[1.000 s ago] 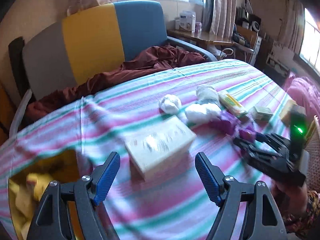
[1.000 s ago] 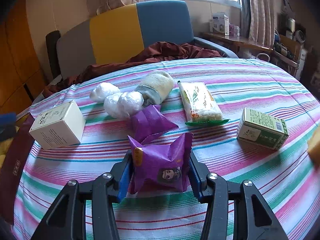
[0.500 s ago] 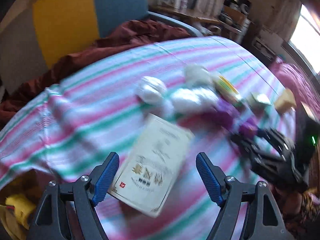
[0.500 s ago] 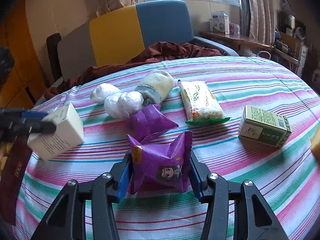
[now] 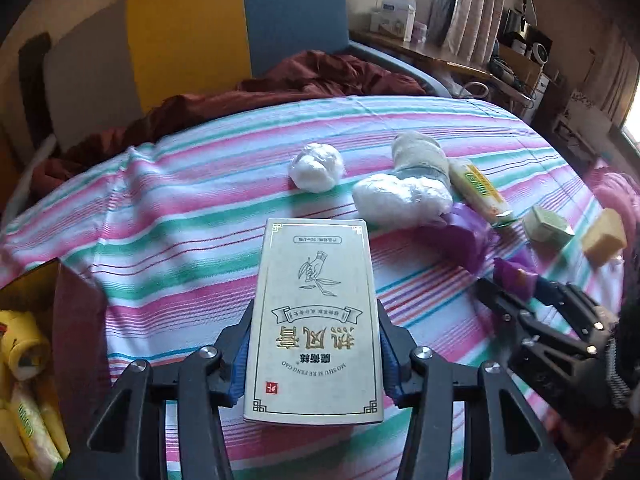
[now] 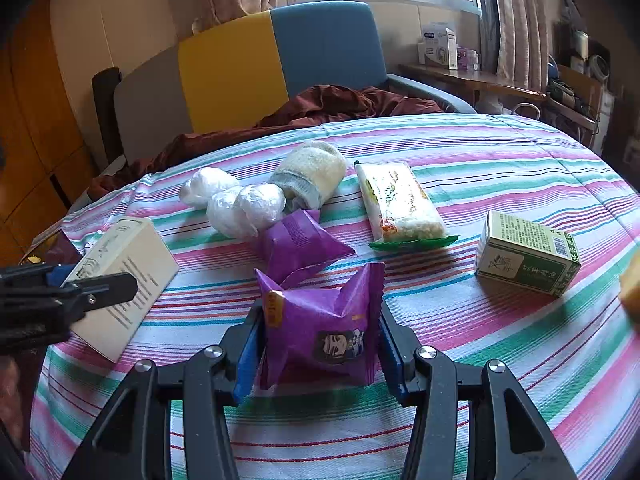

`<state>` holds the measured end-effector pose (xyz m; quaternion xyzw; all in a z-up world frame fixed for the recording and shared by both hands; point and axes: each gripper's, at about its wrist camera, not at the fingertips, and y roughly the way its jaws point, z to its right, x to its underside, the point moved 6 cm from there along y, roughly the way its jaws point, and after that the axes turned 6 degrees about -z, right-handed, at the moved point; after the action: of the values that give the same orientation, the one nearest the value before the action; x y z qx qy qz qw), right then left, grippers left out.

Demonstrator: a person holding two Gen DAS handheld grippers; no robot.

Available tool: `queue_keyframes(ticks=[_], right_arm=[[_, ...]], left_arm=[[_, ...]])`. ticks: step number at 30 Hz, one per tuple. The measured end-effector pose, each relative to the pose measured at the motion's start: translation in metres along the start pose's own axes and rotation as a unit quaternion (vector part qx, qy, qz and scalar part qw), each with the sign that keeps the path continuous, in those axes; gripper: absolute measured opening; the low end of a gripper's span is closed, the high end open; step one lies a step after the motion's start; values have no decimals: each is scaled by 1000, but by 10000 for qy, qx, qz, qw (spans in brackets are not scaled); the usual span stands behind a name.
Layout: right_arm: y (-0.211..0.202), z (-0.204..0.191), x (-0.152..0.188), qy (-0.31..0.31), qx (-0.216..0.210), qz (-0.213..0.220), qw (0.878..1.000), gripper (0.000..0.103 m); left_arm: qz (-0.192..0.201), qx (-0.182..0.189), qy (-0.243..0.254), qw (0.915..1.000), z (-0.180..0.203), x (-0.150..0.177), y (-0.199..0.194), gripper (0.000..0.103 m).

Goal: Organize objects
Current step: 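Grasp a purple snack packet with the right gripper while the left gripper grasps the white booklet, then carry the white booklet into the gold tray and open the left gripper while the right gripper holds the packet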

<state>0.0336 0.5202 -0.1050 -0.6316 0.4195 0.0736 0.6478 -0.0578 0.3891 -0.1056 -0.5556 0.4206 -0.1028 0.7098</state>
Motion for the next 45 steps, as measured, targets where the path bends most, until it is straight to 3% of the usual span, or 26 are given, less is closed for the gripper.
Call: queue_keyframes(ticks=[4, 17, 29, 37, 45], right_arm=[[0, 0, 0, -13, 26, 1, 10000, 52], [-1, -1, 1, -93, 162, 9, 9998, 51], [1, -3, 1, -174, 307, -11, 9994, 51], [-1, -4, 1, -238, 414, -18, 9989, 51], [-5, -8, 1, -360, 593, 83, 9976, 50]], left_arm=[[97, 36, 158, 9998, 7, 7, -2, 52], [441, 392, -259, 9979, 5, 34, -26, 51], [757, 647, -496, 9938, -7, 56, -75, 51], [1195, 634, -991, 9858, -52, 65, -121, 51], [1416, 343, -1646, 9755, -125, 75, -146, 51]])
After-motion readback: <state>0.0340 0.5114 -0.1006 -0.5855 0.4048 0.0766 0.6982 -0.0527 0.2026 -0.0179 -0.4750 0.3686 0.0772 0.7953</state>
